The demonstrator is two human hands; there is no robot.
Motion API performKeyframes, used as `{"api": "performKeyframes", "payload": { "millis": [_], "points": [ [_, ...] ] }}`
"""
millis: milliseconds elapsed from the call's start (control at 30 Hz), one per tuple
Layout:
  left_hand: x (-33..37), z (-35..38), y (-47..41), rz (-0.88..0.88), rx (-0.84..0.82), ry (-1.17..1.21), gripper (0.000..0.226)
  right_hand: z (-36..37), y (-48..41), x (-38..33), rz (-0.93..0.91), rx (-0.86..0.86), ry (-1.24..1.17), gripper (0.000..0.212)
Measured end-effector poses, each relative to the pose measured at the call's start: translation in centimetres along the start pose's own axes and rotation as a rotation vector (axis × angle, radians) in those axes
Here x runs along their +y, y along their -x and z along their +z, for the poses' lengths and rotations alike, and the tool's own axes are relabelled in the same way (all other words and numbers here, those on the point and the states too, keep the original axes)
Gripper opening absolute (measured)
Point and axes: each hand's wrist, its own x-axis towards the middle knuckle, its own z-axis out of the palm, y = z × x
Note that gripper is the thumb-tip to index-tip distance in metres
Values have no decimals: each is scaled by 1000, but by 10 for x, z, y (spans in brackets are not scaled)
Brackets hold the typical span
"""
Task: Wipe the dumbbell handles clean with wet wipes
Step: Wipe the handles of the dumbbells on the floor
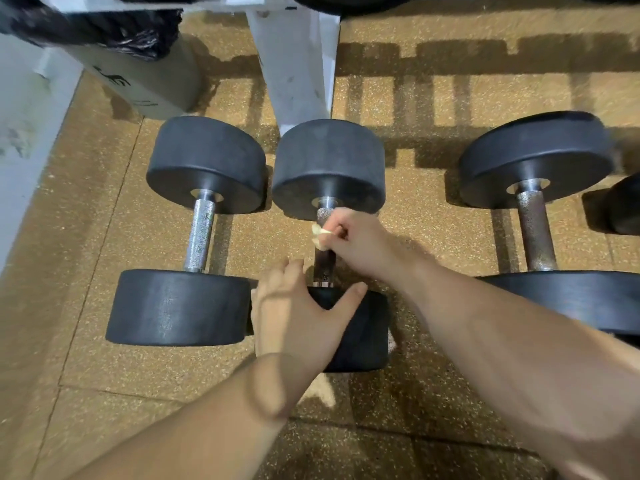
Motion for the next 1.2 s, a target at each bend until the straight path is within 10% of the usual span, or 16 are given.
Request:
{"api": "performKeyframes", "payload": {
  "millis": [167,467,700,967,1200],
  "points": [
    [-15,-4,-7,-13,-11,-46,117,5,-8,10,174,256,-147,4],
    [-44,-10,-18,-27,-54,124,104,22,22,13,214,-289,-571,14],
    [-53,-12,-19,-28,-69,183,103,30,-24,4,184,234,-458,15],
    [-51,-13,-18,-37,-57,236,102,24,5,10,121,-140,-347,21],
    [-51,-14,-18,-22,-62,239,103,33,-18,2,206,267,-382,24]
  ]
}}
